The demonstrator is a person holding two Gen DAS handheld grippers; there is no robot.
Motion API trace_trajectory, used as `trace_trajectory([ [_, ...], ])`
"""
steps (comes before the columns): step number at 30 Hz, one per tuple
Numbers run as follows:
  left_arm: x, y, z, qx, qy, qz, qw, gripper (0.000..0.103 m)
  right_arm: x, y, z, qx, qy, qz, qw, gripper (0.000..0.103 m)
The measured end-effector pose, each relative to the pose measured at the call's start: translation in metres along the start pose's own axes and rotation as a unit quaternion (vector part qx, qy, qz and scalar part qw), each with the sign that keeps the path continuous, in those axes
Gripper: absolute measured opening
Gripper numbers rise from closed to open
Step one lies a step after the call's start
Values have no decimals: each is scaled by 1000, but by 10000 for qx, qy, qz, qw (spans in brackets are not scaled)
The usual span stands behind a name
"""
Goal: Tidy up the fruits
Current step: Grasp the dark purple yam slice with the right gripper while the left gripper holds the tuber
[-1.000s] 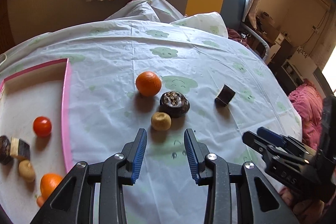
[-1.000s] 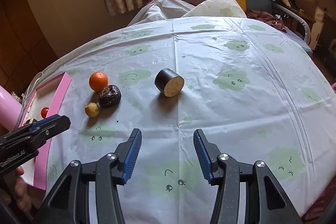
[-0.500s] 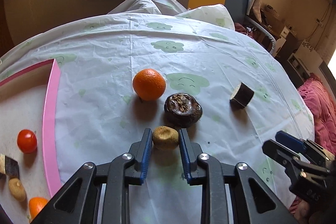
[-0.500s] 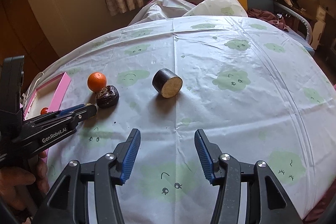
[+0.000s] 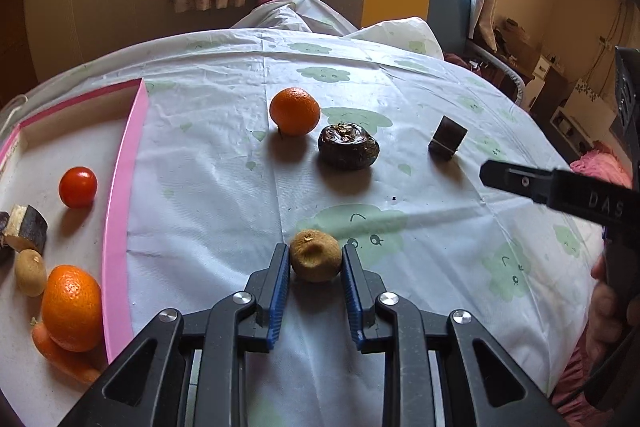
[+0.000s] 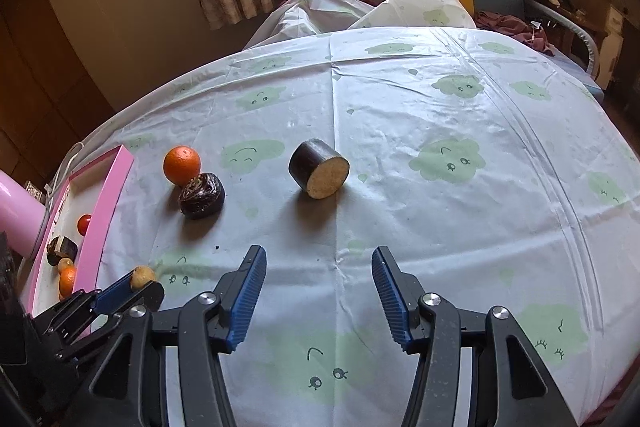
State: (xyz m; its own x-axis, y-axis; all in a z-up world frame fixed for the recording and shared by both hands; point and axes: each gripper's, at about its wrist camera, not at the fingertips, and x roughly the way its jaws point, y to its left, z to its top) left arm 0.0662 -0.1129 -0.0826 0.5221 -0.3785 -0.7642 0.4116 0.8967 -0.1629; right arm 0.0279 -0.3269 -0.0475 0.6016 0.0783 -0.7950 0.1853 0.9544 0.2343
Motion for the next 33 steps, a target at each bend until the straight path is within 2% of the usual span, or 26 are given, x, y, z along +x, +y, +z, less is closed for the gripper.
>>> trace_trajectory([
  [2, 0, 0, -1, 12, -17, -21, 10000, 26, 1, 2, 9, -129, -75, 41, 9999, 68],
  [7, 0, -3, -4, 37, -115, 37, 9999, 26, 19, 11, 31, -607, -31, -21, 9981, 76],
  [14, 0, -1, -6, 42, -189, 16, 9998, 26, 59, 11, 48, -1021, 285, -208, 9942, 76],
  [15, 0, -1, -6, 39, -198, 14, 9998, 26, 63, 10, 48, -1038, 315, -220, 9939, 75],
  [16, 0, -2, -7, 41, -204, 19, 9998, 26, 64, 9, 48, -1038, 328, -225, 9938, 70],
  [17, -1, -2, -8, 45, -209, 26, 9998, 26, 66, 8, 47, -1033, 341, -226, 9938, 53],
  [18, -1, -2, -8, 40, -214, 26, 9998, 26, 67, 7, 47, -1013, 372, -207, 9939, 44],
  [19, -1, -1, -8, 40, -220, 24, 9997, 26, 66, 7, 47, -994, 364, -212, 9942, 42],
  [22, -1, -1, -8, 37, -238, 15, 9997, 26, 57, 12, 43, -1008, 257, -216, 9943, 42],
  [29, -2, -2, -6, 89, -197, 18, 9998, 26, 32, 29, 13, -704, 174, 368, 9967, 42],
  [33, -5, -2, -1, 51, -50, 1, 10000, 26, 36, 34, -1, -689, 269, 290, 9968, 42],
])
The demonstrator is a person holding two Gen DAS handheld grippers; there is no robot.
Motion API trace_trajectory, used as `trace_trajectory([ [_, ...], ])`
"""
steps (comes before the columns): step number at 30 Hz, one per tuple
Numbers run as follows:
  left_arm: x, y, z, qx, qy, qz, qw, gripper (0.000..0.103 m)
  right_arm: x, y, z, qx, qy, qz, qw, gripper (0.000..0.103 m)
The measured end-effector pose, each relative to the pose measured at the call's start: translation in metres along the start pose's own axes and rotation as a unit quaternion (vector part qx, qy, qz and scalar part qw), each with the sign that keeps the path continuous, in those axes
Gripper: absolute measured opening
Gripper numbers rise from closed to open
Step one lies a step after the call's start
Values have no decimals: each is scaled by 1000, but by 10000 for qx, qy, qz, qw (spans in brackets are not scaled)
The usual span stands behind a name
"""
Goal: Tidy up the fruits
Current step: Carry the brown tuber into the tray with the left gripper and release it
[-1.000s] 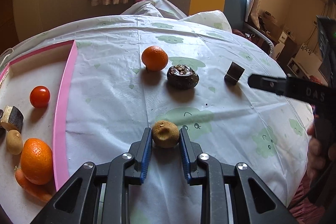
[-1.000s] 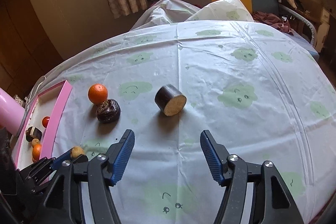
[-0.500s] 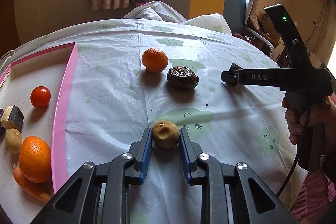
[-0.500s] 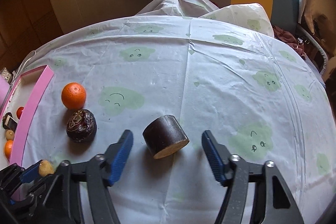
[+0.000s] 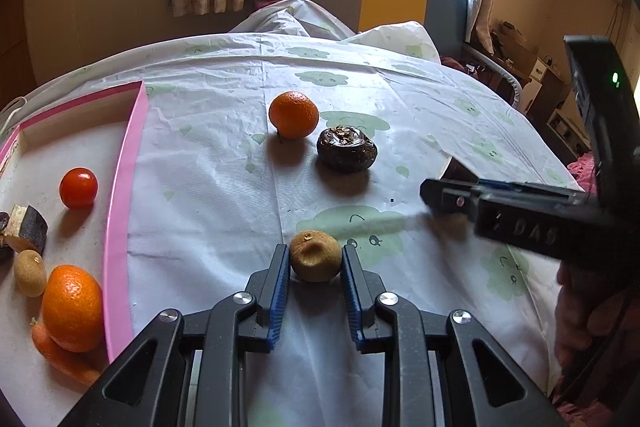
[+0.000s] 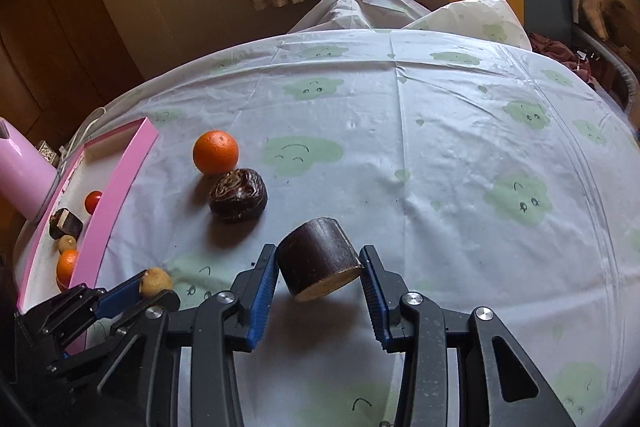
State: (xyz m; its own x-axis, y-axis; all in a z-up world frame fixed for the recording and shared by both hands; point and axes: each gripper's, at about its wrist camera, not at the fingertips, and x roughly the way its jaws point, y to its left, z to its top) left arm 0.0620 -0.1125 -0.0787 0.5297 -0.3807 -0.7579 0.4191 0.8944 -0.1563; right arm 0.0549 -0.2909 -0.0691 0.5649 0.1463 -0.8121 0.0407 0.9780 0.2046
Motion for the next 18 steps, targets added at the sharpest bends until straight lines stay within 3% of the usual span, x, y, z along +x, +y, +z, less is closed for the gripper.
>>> trace_trajectory([
  [8, -37, 3, 2, -97, -122, 10, 9999, 26, 1, 3, -3, -179, -46, -153, 9997, 42],
  [14, -68, 32, 4, -512, -306, 72, 9982, 26, 2, 1, -4, -140, -32, -116, 9998, 42],
  [18, -85, 61, 4, -845, -447, 233, 9951, 26, 3, 11, -10, -394, -187, -387, 9983, 42],
])
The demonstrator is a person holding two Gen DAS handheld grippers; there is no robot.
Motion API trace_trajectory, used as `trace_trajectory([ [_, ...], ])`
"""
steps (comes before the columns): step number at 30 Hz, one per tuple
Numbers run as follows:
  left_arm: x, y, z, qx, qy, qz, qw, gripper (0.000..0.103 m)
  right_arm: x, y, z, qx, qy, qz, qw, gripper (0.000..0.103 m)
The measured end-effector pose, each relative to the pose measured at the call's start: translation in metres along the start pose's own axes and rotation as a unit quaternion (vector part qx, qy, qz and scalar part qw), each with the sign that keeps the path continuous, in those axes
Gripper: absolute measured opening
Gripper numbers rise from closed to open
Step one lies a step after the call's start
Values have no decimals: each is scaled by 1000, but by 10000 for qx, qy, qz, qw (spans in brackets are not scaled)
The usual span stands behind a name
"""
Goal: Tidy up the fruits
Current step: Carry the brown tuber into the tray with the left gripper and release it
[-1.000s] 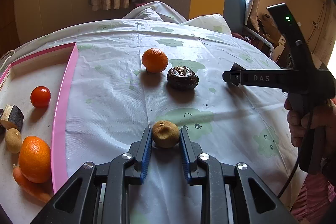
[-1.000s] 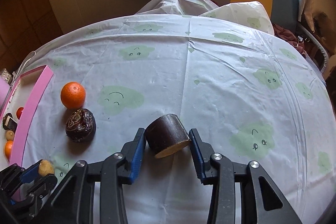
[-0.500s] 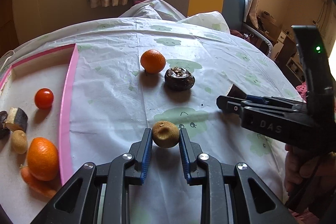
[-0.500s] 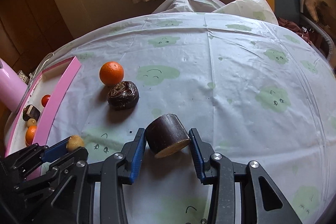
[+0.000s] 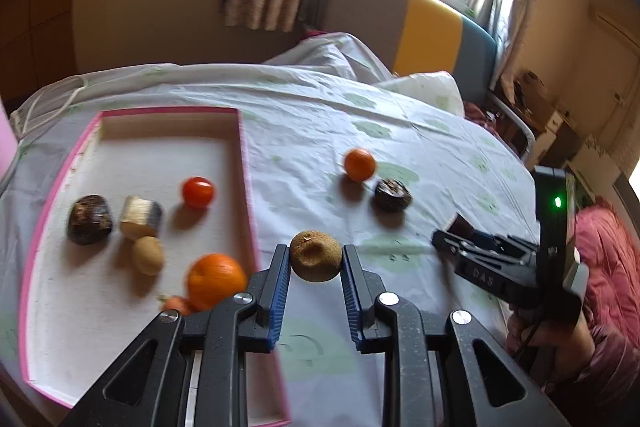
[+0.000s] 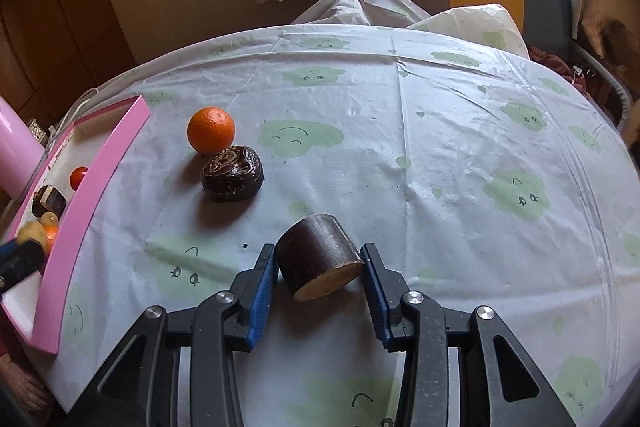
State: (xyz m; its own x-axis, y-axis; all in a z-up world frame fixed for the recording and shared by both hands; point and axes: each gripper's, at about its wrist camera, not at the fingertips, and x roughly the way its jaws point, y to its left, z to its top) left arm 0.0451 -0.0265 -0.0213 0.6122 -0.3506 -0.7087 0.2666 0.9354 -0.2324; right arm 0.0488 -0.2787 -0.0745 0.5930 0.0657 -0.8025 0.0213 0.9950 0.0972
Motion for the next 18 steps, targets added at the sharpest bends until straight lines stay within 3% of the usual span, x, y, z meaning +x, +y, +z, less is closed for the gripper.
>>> trace_trajectory([
  [9, -3, 77, 31, -943, -74, 376, 9948, 26, 0, 0, -5, -37, -217, -30, 9998, 42],
  [18, 26, 110, 72, -1243, -60, 692, 9898, 26, -1, -1, -7, 14, -276, 22, 9996, 42],
])
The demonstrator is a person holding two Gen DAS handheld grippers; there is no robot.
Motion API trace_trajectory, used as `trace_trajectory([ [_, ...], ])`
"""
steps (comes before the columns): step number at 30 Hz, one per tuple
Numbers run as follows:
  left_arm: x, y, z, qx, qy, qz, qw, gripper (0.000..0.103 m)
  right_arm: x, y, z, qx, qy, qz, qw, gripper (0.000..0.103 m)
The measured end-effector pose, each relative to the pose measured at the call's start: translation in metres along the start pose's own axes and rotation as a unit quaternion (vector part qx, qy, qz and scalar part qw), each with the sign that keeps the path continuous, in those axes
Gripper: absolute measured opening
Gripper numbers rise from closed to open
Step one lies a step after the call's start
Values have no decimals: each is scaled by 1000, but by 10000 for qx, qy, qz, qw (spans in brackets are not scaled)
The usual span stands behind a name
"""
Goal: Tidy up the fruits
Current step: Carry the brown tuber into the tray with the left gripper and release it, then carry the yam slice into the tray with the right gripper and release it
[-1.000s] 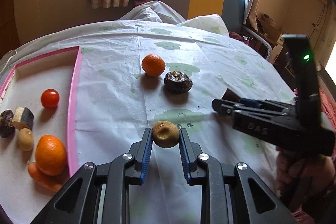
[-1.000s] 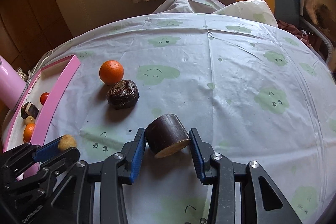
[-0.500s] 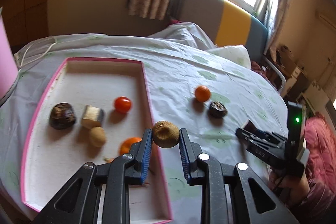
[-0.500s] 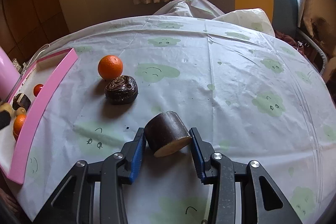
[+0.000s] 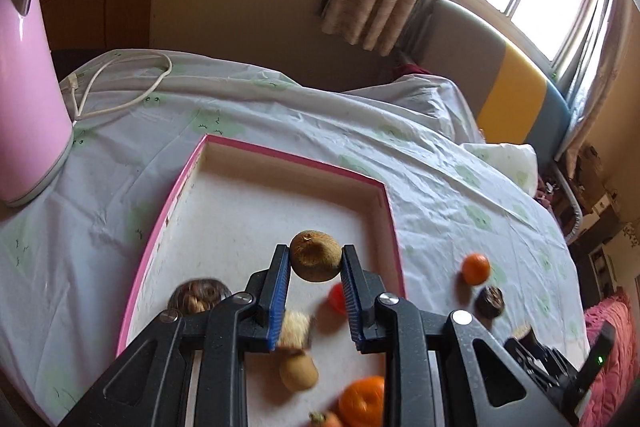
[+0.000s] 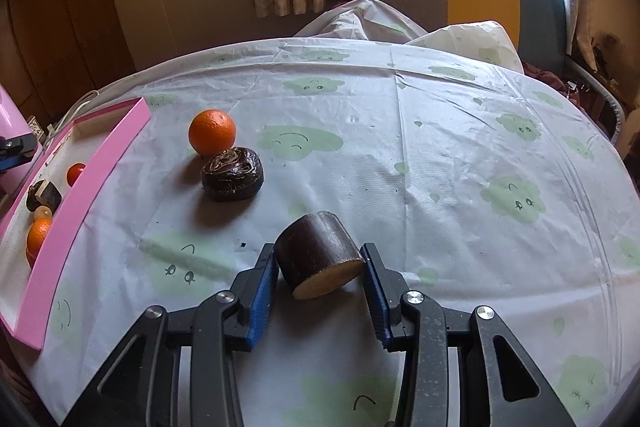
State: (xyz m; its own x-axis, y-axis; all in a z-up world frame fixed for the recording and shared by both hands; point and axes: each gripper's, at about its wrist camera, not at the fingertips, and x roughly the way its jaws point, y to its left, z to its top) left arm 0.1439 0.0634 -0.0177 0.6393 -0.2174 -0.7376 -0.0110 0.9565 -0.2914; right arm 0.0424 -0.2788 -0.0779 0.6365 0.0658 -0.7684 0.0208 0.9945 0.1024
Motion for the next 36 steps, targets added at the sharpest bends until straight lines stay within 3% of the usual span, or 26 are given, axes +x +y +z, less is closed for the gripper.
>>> trace_trajectory([
  [5, 26, -4, 6, 68, 243, 355, 9990, 27, 0, -1, -1, 20, -14, 18, 10000, 42],
  [7, 30, -4, 4, 44, 336, 501, 9982, 36, 0, 0, -1, 33, -19, 25, 10000, 42],
  [11, 20, -5, -6, 108, 216, 637, 9977, 36, 0, 0, -1, 35, -22, 25, 10000, 42],
  [36, -38, -19, -56, 501, -29, 510, 9974, 36, 0, 2, -1, -93, -31, -100, 9999, 42],
])
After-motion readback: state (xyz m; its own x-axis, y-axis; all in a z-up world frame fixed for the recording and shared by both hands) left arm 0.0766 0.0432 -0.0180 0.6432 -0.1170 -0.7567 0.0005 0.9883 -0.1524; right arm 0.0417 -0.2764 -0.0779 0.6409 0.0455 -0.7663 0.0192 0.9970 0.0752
